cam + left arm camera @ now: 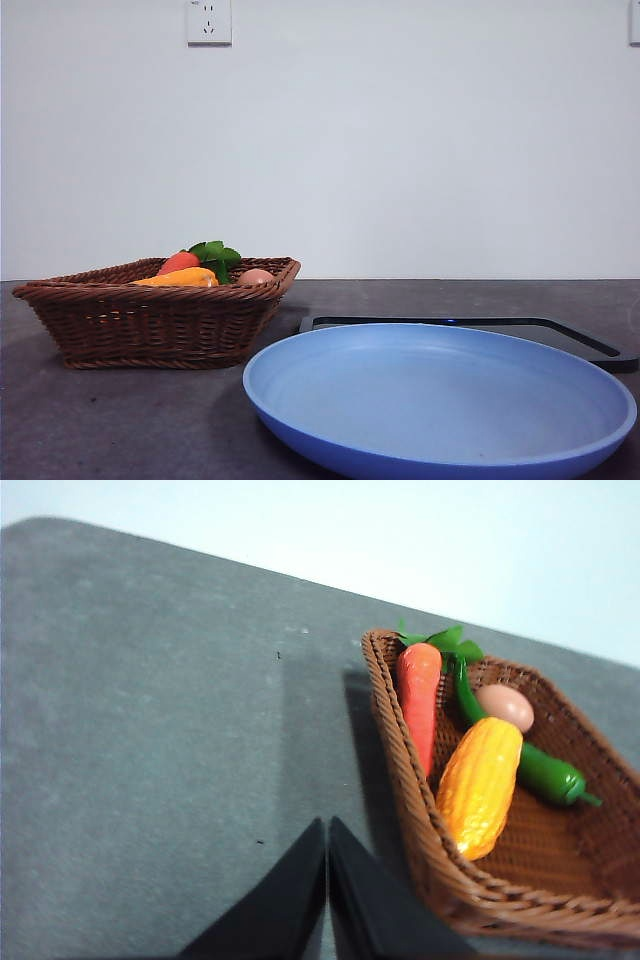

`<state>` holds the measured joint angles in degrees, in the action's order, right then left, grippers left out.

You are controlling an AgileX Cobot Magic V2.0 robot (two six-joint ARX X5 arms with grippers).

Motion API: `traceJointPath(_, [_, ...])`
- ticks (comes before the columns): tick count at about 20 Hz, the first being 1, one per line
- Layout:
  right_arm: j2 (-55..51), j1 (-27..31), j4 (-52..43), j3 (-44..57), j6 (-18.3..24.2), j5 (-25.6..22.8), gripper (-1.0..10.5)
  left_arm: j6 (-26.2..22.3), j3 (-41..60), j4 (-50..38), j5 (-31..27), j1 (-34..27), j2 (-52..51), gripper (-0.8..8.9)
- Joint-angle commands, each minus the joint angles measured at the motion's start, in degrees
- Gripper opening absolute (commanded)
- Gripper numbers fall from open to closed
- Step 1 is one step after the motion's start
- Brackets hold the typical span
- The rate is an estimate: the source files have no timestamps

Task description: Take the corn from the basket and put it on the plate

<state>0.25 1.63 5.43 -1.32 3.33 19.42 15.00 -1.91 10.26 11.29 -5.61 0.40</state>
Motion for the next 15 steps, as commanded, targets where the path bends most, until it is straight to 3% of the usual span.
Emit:
traceJointPath(1, [0.0, 0.0, -1.2, 0.2, -6.6, -1.1, 0.0, 5.9, 0.7, 1.3, 0.1, -0.2, 0.0, 0.06])
traceJointPath(4, [0.0, 0.0, -1.1, 0.2, -12.0, -3.6, 0.0, 9.9, 0.5, 0.3, 0.5, -0.2, 0.0, 0.06])
traceJointPath(11, [0.0, 0.0, -3.2, -0.7, -24.9, -2.9, 0.0, 16.1, -2.3, 0.5, 5.2, -0.2, 0.1, 0.06])
traceJointPath(15, [0.0, 0.0, -2.8, -3.7, -27.0, -3.5, 0.0, 17.6, -5.4, 0.9, 7.8, -0.2, 0.4, 0.06])
